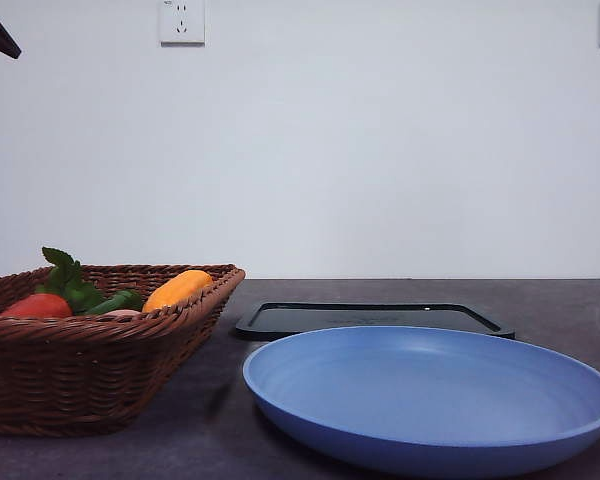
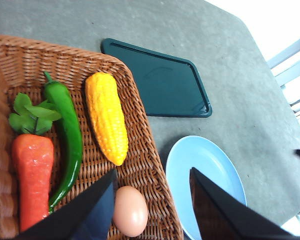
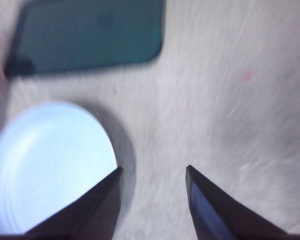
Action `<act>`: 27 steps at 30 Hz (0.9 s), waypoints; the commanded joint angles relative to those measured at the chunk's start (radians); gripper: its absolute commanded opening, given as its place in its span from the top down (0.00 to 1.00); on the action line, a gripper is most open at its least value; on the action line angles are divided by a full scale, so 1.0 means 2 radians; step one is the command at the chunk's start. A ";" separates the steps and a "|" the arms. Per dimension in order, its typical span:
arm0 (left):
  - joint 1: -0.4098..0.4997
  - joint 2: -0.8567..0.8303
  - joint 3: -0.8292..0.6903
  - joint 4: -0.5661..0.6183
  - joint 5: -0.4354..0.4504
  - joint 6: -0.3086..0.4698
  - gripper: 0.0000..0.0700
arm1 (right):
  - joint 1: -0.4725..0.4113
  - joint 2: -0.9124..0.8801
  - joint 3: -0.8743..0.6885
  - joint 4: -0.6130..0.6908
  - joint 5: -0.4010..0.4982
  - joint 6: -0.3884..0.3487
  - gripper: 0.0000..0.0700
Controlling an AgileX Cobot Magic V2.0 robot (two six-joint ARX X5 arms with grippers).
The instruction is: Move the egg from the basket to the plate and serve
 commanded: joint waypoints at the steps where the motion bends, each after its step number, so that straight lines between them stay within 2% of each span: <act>1: -0.003 0.003 0.006 0.003 0.003 -0.005 0.58 | 0.011 0.028 0.008 0.005 0.000 -0.008 0.63; 5: -0.005 0.003 0.006 0.003 0.003 -0.009 0.58 | 0.036 0.091 0.008 0.016 -0.003 -0.021 0.63; 10: -0.006 0.003 0.006 0.003 0.003 -0.010 0.58 | 0.064 0.161 0.008 0.034 -0.028 -0.026 0.63; 20: -0.006 0.003 0.006 0.000 0.003 -0.010 0.58 | 0.091 0.257 0.008 0.081 -0.067 -0.029 0.65; 23: -0.006 0.003 0.006 0.000 0.003 -0.010 0.58 | 0.094 0.270 0.008 0.088 -0.070 -0.029 0.74; 27: -0.006 0.003 0.006 0.000 0.003 -0.011 0.57 | 0.094 0.270 0.008 0.088 -0.068 -0.029 0.96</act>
